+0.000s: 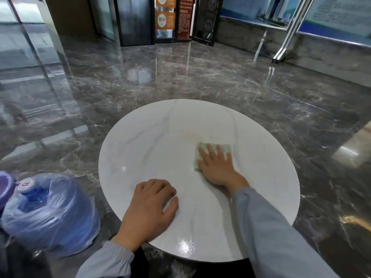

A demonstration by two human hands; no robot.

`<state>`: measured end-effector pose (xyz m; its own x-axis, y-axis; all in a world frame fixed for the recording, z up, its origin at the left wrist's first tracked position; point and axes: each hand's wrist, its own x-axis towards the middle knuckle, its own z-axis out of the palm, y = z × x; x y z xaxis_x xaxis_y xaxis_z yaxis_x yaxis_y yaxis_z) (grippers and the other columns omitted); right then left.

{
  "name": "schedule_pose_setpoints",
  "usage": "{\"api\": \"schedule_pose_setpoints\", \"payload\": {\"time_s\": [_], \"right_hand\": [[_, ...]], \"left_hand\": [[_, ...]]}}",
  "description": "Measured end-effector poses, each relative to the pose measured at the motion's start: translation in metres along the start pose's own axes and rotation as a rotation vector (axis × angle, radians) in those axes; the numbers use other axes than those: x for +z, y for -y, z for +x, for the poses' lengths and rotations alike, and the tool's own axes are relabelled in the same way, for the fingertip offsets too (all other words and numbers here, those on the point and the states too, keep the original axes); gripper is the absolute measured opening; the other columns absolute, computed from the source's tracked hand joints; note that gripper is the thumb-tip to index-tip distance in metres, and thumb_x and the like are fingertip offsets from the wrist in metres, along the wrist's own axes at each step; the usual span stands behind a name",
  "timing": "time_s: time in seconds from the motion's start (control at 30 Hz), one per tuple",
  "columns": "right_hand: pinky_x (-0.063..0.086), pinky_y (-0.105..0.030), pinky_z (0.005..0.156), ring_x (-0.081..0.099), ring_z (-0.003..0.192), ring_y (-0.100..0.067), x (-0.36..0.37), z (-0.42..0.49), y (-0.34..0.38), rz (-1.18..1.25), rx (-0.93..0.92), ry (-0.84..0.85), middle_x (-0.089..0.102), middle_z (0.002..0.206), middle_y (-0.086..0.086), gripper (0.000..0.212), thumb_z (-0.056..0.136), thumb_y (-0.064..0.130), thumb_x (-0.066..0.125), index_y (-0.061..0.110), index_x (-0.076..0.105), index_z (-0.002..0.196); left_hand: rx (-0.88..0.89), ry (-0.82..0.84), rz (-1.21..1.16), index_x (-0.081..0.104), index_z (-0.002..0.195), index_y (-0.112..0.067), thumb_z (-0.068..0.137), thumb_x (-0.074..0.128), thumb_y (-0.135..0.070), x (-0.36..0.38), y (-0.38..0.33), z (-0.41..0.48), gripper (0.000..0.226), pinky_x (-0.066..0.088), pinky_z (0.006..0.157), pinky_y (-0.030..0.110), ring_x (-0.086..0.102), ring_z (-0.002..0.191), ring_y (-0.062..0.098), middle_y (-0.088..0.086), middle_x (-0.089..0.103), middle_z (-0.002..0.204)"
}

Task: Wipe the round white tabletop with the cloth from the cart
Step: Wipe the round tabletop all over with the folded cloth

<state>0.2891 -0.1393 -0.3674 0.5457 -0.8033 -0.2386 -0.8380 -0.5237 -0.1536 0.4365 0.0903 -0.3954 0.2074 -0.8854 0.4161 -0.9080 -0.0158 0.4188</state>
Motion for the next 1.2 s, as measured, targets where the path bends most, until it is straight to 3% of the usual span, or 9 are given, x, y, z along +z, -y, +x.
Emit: {"api": "schedule_pose_setpoints", "payload": {"time_s": [0.13, 0.23, 0.47, 0.57, 0.63, 0.73, 0.97, 1.1, 1.2], "right_hand": [[-0.017, -0.053, 0.123, -0.021, 0.157, -0.019, 0.023, -0.028, 0.085, -0.036, -0.31, 0.02, -0.014, 0.172, 0.012, 0.059, 0.108, 0.055, 0.018, 0.046, -0.003, 0.163], [-0.013, -0.045, 0.125, -0.018, 0.158, -0.014, 0.017, -0.032, 0.067, 0.0, -0.334, 0.021, -0.01, 0.172, 0.015, 0.059, 0.108, 0.056, 0.021, 0.047, 0.002, 0.163], [0.001, -0.049, 0.126, -0.008, 0.16, -0.023, -0.009, -0.032, -0.094, 0.028, 0.145, -0.035, -0.006, 0.174, 0.009, 0.06, 0.109, 0.053, 0.023, 0.042, 0.003, 0.164], [-0.001, -0.052, 0.126, -0.01, 0.16, -0.023, -0.015, -0.05, -0.151, 0.064, 0.336, -0.048, -0.009, 0.174, 0.01, 0.059, 0.109, 0.052, 0.021, 0.041, 0.002, 0.164], [-0.006, -0.052, 0.126, -0.015, 0.159, -0.023, -0.014, -0.056, -0.154, 0.073, 0.367, -0.02, -0.014, 0.173, 0.01, 0.059, 0.109, 0.051, 0.019, 0.042, -0.002, 0.164], [-0.01, -0.053, 0.125, -0.02, 0.158, -0.022, -0.007, -0.065, -0.123, 0.068, 0.282, 0.004, -0.018, 0.172, 0.01, 0.059, 0.109, 0.052, 0.018, 0.044, -0.007, 0.162], [-0.019, -0.048, 0.124, -0.029, 0.154, -0.016, 0.039, -0.168, -0.023, -0.072, -0.209, -0.007, -0.02, 0.169, 0.017, 0.063, 0.098, 0.061, 0.003, 0.051, -0.008, 0.16], [-0.019, -0.038, 0.123, -0.032, 0.151, -0.005, 0.039, -0.199, -0.041, -0.026, -0.232, -0.01, -0.021, 0.166, 0.025, 0.058, 0.103, 0.063, 0.015, 0.058, -0.006, 0.157], [-0.008, -0.043, 0.127, -0.021, 0.155, -0.009, 0.028, -0.175, -0.088, -0.029, -0.076, -0.034, -0.017, 0.167, 0.024, 0.059, 0.101, 0.064, 0.015, 0.057, -0.004, 0.157]], "left_hand": [[0.012, -0.023, -0.001, 0.066, 0.092, -0.029, 0.093, 0.057, -0.039, 0.001, 0.003, 0.0, 0.013, 0.04, 0.091, 0.036, 0.058, 0.102, 0.011, -0.016, 0.06, 0.1], [0.003, -0.033, -0.027, 0.064, 0.089, -0.029, 0.091, 0.059, -0.035, -0.002, 0.003, -0.001, 0.008, 0.04, 0.091, 0.034, 0.058, 0.1, 0.01, -0.017, 0.059, 0.098], [-0.007, -0.019, -0.055, 0.064, 0.089, -0.031, 0.092, 0.055, -0.035, -0.004, 0.001, -0.002, 0.01, 0.037, 0.091, 0.03, 0.057, 0.099, 0.006, -0.021, 0.059, 0.097], [0.002, -0.027, -0.056, 0.066, 0.088, -0.03, 0.091, 0.054, -0.036, -0.004, 0.0, -0.002, 0.013, 0.038, 0.09, 0.03, 0.058, 0.098, 0.007, -0.02, 0.061, 0.097], [0.011, -0.028, -0.054, 0.067, 0.088, -0.03, 0.091, 0.054, -0.035, -0.005, -0.001, -0.001, 0.014, 0.037, 0.089, 0.03, 0.059, 0.097, 0.007, -0.02, 0.061, 0.096], [0.021, -0.046, -0.06, 0.068, 0.089, -0.029, 0.088, 0.056, -0.035, -0.005, -0.002, -0.001, 0.013, 0.039, 0.088, 0.032, 0.06, 0.094, 0.009, -0.019, 0.062, 0.094], [0.116, -0.044, -0.029, 0.071, 0.091, -0.024, 0.087, 0.058, -0.03, -0.004, -0.005, -0.002, 0.015, 0.045, 0.084, 0.043, 0.064, 0.095, 0.017, -0.012, 0.067, 0.098], [0.165, -0.032, 0.003, 0.072, 0.091, -0.025, 0.087, 0.06, -0.03, -0.003, -0.007, -0.001, 0.014, 0.043, 0.084, 0.043, 0.065, 0.096, 0.018, -0.012, 0.066, 0.101], [0.217, -0.014, 0.023, 0.073, 0.093, -0.024, 0.088, 0.062, -0.026, -0.002, -0.012, 0.002, 0.012, 0.044, 0.083, 0.044, 0.065, 0.097, 0.019, -0.009, 0.067, 0.104]]}}
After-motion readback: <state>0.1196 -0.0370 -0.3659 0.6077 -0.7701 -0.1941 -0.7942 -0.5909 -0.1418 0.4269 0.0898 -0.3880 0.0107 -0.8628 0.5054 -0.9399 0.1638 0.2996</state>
